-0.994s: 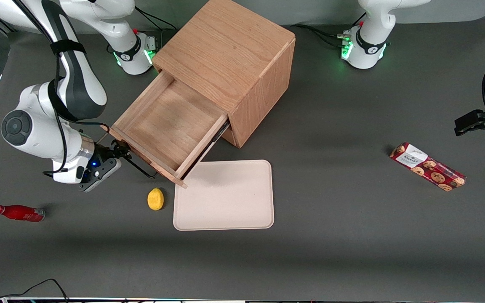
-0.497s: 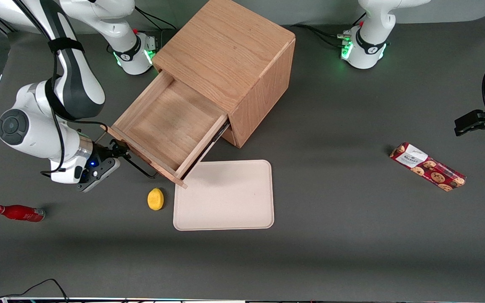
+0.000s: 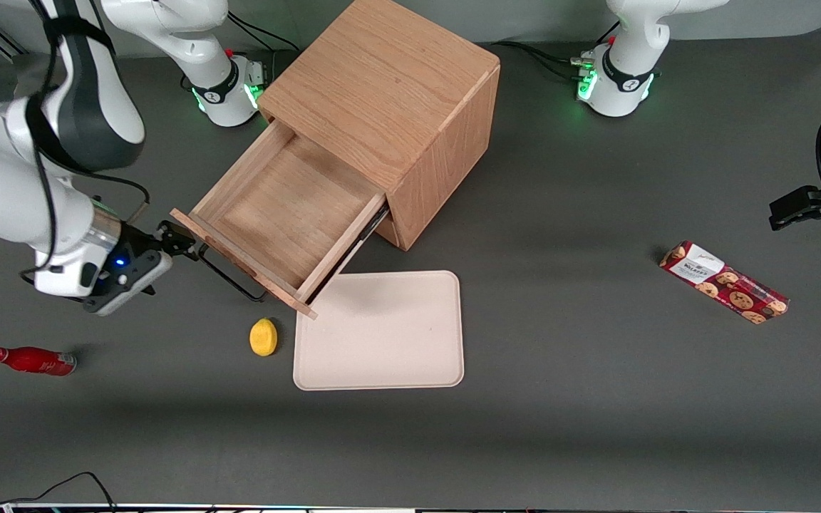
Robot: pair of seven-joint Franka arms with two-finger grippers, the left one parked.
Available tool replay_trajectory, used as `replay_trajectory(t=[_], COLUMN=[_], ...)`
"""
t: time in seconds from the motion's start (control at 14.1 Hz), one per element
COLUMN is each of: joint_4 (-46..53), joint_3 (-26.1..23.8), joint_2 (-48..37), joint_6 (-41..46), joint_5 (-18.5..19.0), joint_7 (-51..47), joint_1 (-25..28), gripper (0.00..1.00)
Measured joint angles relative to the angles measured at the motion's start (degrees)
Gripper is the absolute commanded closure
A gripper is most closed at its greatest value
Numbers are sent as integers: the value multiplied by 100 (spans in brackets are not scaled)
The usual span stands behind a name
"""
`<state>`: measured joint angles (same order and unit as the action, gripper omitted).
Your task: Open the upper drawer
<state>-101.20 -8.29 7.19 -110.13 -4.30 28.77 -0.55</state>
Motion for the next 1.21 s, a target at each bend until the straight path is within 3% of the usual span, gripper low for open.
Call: replay_trajectory(t=[0.28,0.71,0.99,1.21], joint_4=[31,69,124,125], joint_3=[174,890,1399,1404], joint_2=[-491,-1283,-1700,-1786], joint_6=[36,874,1801,2088], joint_5=[5,15,752,890], joint_7=[-1217,-1730,-2164,-2784], joint_1=[1,106,388,603], gripper=[0,0,0,0])
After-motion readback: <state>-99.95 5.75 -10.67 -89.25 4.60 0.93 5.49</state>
